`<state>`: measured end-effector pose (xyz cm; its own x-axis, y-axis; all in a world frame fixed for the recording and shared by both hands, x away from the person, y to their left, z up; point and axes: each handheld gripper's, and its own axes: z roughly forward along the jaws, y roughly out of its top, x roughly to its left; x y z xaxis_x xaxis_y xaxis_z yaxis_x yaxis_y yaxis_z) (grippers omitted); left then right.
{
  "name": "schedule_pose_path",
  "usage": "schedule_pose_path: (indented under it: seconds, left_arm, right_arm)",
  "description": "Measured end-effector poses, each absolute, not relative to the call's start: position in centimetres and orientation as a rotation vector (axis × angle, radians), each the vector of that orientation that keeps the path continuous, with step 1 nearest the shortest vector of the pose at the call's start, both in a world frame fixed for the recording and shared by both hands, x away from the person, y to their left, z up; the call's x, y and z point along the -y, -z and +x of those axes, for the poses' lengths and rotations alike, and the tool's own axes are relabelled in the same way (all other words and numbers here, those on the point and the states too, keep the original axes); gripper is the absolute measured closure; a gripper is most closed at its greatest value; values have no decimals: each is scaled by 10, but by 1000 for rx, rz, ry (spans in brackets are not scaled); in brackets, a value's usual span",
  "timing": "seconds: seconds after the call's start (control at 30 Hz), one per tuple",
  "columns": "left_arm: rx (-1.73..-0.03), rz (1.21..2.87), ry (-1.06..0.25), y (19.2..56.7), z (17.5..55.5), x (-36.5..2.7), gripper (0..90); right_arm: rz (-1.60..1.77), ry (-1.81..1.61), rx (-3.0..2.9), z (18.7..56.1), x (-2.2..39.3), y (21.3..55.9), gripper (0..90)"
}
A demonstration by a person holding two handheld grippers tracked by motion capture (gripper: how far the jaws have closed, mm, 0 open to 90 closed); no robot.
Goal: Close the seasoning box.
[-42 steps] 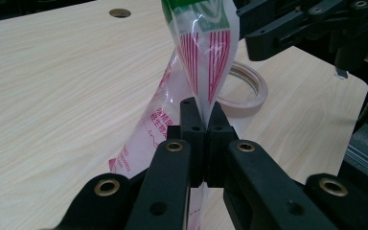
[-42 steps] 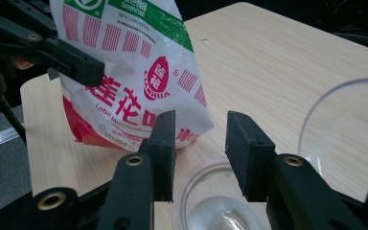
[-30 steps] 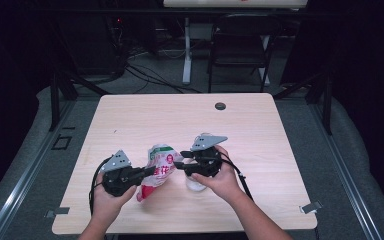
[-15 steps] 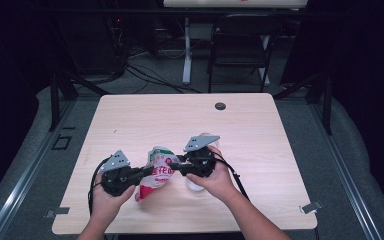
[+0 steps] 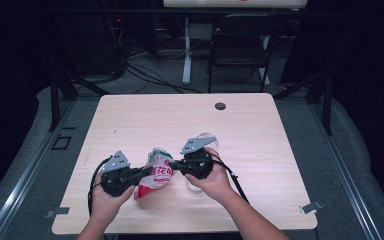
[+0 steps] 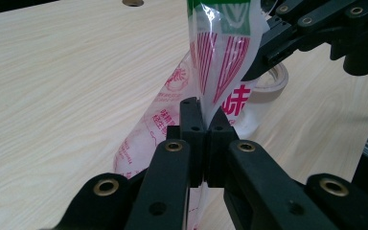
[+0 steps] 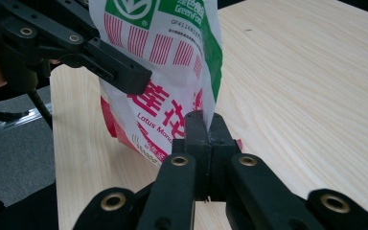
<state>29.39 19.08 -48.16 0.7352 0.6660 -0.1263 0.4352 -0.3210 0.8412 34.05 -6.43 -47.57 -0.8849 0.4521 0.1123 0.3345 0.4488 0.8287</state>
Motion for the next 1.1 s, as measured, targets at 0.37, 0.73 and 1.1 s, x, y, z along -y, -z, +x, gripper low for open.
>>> schedule_pose_path:
  seconds: [0.37, 0.73, 1.1]
  left_arm:
    - [-819, 1966, -399, 477, 294, -186, 893]
    - [-796, 1947, -326, 486, 292, -190, 858]
    - [-781, 1931, -256, 513, 284, -183, 487]
  right_arm:
    - [709, -1383, -2500, 338, 64, 465, 900]
    - [687, -1375, -2468, 331, 65, 463, 900]
    - [659, -1372, -2487, 327, 64, 467, 900]
